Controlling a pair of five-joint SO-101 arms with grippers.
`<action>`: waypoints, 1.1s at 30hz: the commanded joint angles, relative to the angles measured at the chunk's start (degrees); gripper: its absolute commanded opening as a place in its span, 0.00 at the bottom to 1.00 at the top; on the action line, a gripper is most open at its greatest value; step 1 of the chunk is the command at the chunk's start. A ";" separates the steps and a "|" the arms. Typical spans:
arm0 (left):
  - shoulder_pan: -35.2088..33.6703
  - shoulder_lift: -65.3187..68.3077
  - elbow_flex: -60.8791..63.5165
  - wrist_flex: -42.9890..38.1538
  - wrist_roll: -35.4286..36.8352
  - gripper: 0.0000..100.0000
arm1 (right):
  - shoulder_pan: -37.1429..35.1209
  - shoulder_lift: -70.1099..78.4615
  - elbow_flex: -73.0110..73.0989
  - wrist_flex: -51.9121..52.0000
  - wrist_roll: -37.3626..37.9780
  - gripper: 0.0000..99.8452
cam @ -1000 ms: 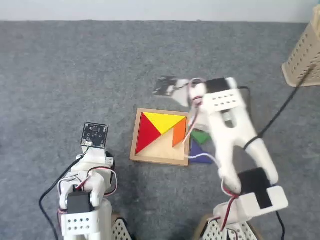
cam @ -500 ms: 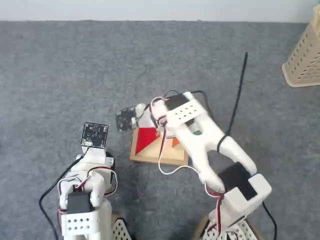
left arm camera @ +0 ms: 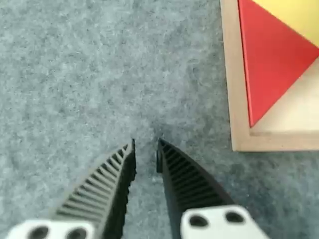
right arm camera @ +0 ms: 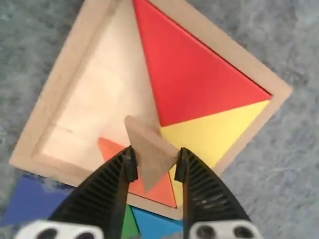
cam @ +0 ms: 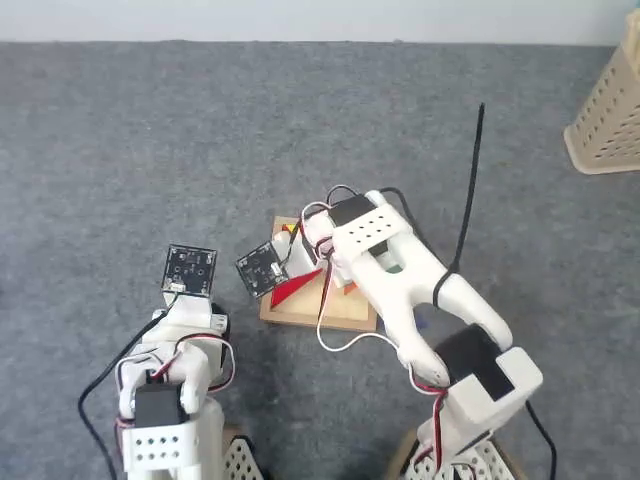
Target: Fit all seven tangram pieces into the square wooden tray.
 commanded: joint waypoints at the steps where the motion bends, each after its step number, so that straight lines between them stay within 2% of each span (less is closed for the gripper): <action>1: 0.18 -1.23 -0.57 0.00 0.44 0.07 | -0.31 -1.10 -0.44 -0.48 1.05 0.04; 5: 0.18 -1.23 -0.57 0.00 0.44 0.07 | -0.04 -1.10 -0.35 -0.48 0.44 0.05; 10: 0.18 -1.23 -0.57 0.00 0.44 0.07 | -0.04 -1.10 -0.62 -0.48 -2.64 0.11; 33: 0.18 -1.23 -0.57 0.00 0.44 0.07 | 0.04 -1.10 -0.70 5.05 -2.29 0.16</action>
